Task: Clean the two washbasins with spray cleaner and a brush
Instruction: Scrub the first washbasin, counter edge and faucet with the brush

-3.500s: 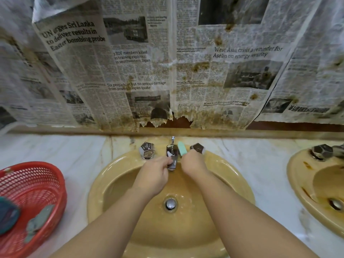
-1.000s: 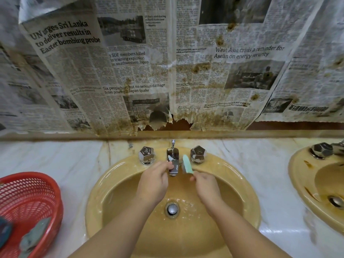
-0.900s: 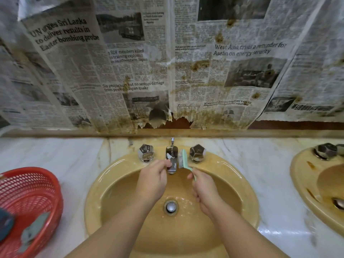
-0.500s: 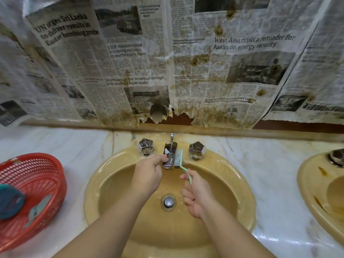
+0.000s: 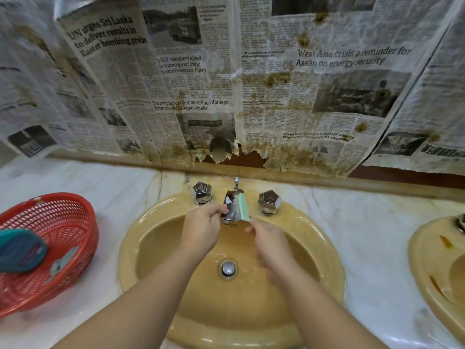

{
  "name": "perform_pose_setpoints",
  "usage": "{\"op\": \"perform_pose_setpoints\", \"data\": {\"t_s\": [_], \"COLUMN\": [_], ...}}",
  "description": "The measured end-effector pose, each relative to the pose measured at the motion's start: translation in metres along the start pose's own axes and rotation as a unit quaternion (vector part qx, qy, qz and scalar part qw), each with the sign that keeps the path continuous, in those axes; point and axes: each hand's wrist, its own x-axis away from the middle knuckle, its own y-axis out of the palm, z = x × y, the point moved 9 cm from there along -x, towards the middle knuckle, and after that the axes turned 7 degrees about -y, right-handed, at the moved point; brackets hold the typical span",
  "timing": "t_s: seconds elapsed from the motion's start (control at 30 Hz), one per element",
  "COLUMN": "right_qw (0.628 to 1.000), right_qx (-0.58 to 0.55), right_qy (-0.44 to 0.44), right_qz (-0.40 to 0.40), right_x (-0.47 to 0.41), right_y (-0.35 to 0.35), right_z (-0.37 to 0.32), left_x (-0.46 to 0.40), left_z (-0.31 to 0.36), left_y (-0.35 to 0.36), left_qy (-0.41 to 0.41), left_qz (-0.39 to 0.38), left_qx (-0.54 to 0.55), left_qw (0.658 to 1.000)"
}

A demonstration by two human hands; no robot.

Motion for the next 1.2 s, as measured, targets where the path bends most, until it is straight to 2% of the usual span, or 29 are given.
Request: {"op": "perform_pose_setpoints", "data": {"t_s": [0.1,0.17,0.23,0.27,0.33,0.37,0.47,0.53,0.67,0.7,0.8,0.83,0.97,1.0,1.13,1.2], "right_qw": [0.967,0.936,0.897,0.882,0.874,0.869,0.848,0.842,0.824,0.822,0.829,0.828,0.828,0.826,0.817,0.822], "right_qx": [0.229,0.323,0.398,0.416,0.406,0.408,0.455,0.461,0.42,0.426,0.465,0.47,0.422,0.423,0.496,0.478], "right_qy": [-0.113,-0.137,-0.162,-0.172,-0.174,-0.188,-0.225,-0.233,-0.202,-0.209,-0.243,-0.245,-0.205,-0.207,-0.244,-0.249], "right_qz": [-0.017,-0.04,-0.1,-0.142,-0.204,-0.209,-0.149,-0.156,-0.323,-0.315,-0.193,-0.182,-0.308,-0.31,-0.165,-0.186], "right_x": [-0.046,-0.069,-0.072,-0.068,-0.062,-0.063,-0.074,-0.076,-0.056,-0.057,-0.078,-0.08,-0.064,-0.063,-0.077,-0.071], "right_y": [-0.015,-0.016,-0.009,-0.005,0.001,0.003,0.007,0.013,0.022,0.02,0.009,0.009,0.016,0.016,0.01,0.018], "right_z": [-0.06,-0.083,-0.1,-0.108,-0.118,-0.123,-0.13,-0.129,-0.126,-0.126,-0.131,-0.129,-0.123,-0.126,-0.13,-0.125], "left_x": [0.005,0.01,0.014,0.015,0.017,0.018,0.021,0.022,0.025,0.026,0.024,0.022,0.019,0.018,0.014,0.009], "left_z": [-0.004,-0.003,-0.001,-0.001,-0.001,-0.003,-0.013,-0.019,-0.029,-0.031,-0.033,-0.032,-0.029,-0.028,-0.019,-0.013], "left_y": [-0.004,-0.005,-0.007,-0.01,-0.016,-0.019,-0.026,-0.03,-0.034,-0.034,-0.036,-0.036,-0.033,-0.033,-0.036,-0.034], "left_qy": [-0.029,-0.025,-0.014,-0.004,0.01,0.008,-0.022,-0.041,-0.063,-0.068,-0.081,-0.083,-0.089,-0.089,-0.091,-0.089], "left_qz": [0.011,0.013,0.018,0.022,0.033,0.038,0.046,0.047,0.043,0.041,0.044,0.043,0.039,0.04,0.054,0.054], "left_qx": [0.034,0.045,0.045,0.044,0.04,0.043,0.071,0.087,0.1,0.098,0.092,0.09,0.107,0.107,0.103,0.114], "left_qw": [0.999,0.999,0.999,0.999,0.999,0.998,0.996,0.994,0.992,0.992,0.992,0.992,0.99,0.989,0.989,0.988]}}
